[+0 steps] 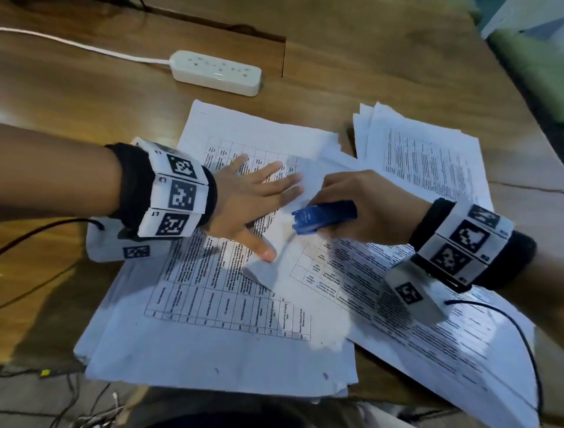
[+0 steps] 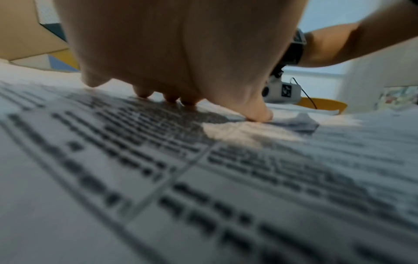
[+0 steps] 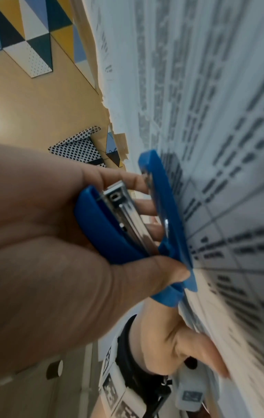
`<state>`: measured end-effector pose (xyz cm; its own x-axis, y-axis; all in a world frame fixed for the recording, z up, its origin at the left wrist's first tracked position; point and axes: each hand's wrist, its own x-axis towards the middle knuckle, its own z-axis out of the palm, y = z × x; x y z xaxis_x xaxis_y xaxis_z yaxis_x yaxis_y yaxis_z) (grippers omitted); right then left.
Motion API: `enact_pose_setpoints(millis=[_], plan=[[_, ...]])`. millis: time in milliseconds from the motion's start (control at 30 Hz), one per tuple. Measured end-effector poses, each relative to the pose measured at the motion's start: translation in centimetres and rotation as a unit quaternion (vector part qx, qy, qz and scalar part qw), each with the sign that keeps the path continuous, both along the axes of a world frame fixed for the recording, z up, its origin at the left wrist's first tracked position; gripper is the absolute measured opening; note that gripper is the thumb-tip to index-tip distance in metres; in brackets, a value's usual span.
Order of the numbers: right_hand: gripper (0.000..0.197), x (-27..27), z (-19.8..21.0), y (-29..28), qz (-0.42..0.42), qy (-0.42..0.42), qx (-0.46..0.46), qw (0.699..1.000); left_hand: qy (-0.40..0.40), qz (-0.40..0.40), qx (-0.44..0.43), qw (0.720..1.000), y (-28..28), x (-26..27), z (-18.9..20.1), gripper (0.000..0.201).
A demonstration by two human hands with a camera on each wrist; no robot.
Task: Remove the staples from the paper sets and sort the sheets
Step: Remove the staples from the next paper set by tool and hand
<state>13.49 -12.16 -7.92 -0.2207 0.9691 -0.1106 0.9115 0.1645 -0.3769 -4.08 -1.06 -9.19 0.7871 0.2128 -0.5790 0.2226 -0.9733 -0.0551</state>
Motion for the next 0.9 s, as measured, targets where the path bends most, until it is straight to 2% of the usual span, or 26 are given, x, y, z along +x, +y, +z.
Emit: enact_pose_setpoints(millis=[200,267,367,467,567,900], plan=[[0.024,0.0,0.5,1.5,0.046,-0.002,-0.019,0.999,-0.010,0.010,-0.005,1.000,-0.1,0.2,-0.7,0.107],[0.023,-1.6,-0.1,1.6,0.060,0.033,-0.004,0.998,-0.017,0.006,-0.008,1.000,0.0,0.1,-0.8,0.102],[0.030,-3.2,-1.2,1.9,0.071,0.014,0.005,0.997,-0.017,0.006,-0.017,1.000,0.2,-0.1,-0.8,0.092],[0.030,-1.8,-0.7,1.4,0.042,0.052,0.012,0.998,-0.018,0.016,-0.016,1.000,0.2,0.0,-0.8,0.105],[0.028,-0.1,-0.1,0.5,0.009,0.013,-0.004,1.000,-0.019,0.021,-0.005,1.000,0.1,0.0,-1.0,0.108],[0.020,0.5,-0.2,0.2,0.054,-0.041,0.011,0.998,-0.014,0.009,0.001,1.000,0.6,0.8,-0.6,0.121]])
